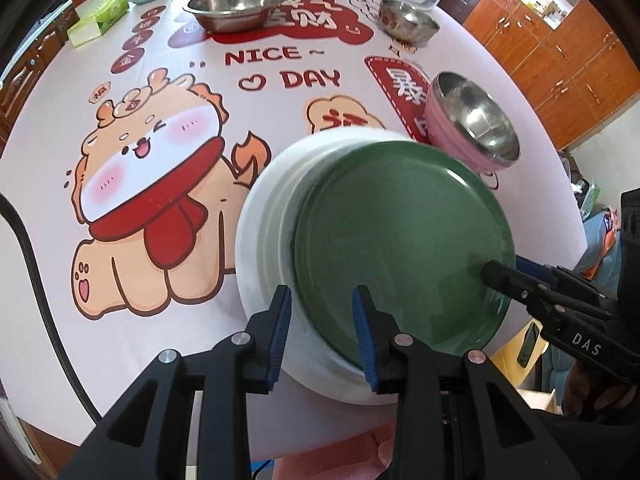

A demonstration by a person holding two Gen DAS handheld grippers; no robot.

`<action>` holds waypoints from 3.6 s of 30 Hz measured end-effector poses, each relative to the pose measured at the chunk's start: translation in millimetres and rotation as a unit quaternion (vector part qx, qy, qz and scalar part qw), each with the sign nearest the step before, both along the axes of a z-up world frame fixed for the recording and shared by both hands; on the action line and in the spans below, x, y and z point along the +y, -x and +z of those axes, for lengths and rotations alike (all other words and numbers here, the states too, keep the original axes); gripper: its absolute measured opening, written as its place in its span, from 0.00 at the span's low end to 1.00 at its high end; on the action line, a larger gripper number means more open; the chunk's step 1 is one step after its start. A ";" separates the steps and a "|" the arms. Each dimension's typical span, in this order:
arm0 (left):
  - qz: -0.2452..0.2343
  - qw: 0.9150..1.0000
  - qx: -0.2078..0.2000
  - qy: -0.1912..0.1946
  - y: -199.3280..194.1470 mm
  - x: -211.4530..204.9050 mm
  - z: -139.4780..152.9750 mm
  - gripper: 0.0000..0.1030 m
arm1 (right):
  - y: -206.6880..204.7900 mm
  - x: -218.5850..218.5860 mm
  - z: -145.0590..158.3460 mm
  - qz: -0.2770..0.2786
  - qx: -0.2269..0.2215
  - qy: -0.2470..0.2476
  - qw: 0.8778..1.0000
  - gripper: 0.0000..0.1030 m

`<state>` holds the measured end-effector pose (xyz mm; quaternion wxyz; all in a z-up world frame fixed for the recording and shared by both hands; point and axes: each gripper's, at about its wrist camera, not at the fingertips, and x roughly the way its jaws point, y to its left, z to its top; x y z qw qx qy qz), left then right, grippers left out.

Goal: Organize plates and bowls

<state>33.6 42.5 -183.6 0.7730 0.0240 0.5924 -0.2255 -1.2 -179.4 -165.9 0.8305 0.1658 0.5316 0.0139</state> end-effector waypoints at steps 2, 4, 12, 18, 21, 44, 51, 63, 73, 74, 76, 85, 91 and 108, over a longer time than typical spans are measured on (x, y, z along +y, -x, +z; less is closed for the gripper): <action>0.007 1.000 -0.006 0.002 1.3 0.6 4.1 0.29 | -0.6 -0.6 0.6 0.009 0.000 0.001 1.000 0.44; 0.017 1.000 -0.013 0.003 3.2 0.3 9.4 0.29 | -0.7 -2.7 2.1 0.018 -0.005 -0.004 1.000 0.46; 0.061 0.997 -0.036 0.000 10.8 -0.1 34.7 0.31 | -0.7 -8.6 24.0 0.063 -0.031 -0.010 0.997 0.49; 0.095 0.994 -0.056 0.010 22.0 -4.6 60.1 0.34 | -1.2 -13.9 53.4 0.097 -0.060 -0.003 0.993 0.49; 0.112 0.991 -0.068 0.009 27.9 -7.0 70.9 0.38 | -2.2 -17.5 65.2 0.110 -0.072 -0.003 0.991 0.49; 0.221 0.966 -0.133 -0.025 18.4 38.8 134.6 0.60 | -24.6 12.9 115.0 0.165 -0.141 0.022 0.976 0.68; 0.190 0.972 -0.137 0.003 -15.1 59.9 146.5 0.60 | -51.4 33.7 124.0 0.135 -0.146 0.031 0.980 0.68; 0.093 0.987 -0.127 0.026 -91.9 100.0 147.3 0.61 | -107.6 94.3 138.7 0.066 -0.154 0.072 0.983 0.69; 0.048 0.991 -0.121 0.035 -154.2 134.0 153.6 0.62 | -154.6 140.9 139.8 0.033 -0.139 0.071 0.987 0.69; 0.047 0.991 -0.119 0.036 -161.0 135.7 153.4 0.63 | -158.5 144.9 139.6 0.034 -0.138 0.073 0.987 0.69; 0.044 0.991 -0.117 0.039 -170.6 138.4 153.2 0.63 | -166.5 151.8 140.5 0.036 -0.137 0.070 0.988 0.69; 0.048 0.990 -0.125 0.041 -223.7 139.5 155.4 0.68 | -210.2 158.5 140.4 0.034 -0.134 0.070 0.988 0.69; 0.052 0.991 -0.122 0.031 -255.3 129.6 150.2 0.73 | -240.9 142.1 138.7 0.027 -0.137 0.071 0.988 0.69; 0.054 0.998 -0.045 0.005 -338.9 70.3 70.5 0.73 | -321.5 60.9 70.6 -0.027 -0.078 0.018 0.996 0.69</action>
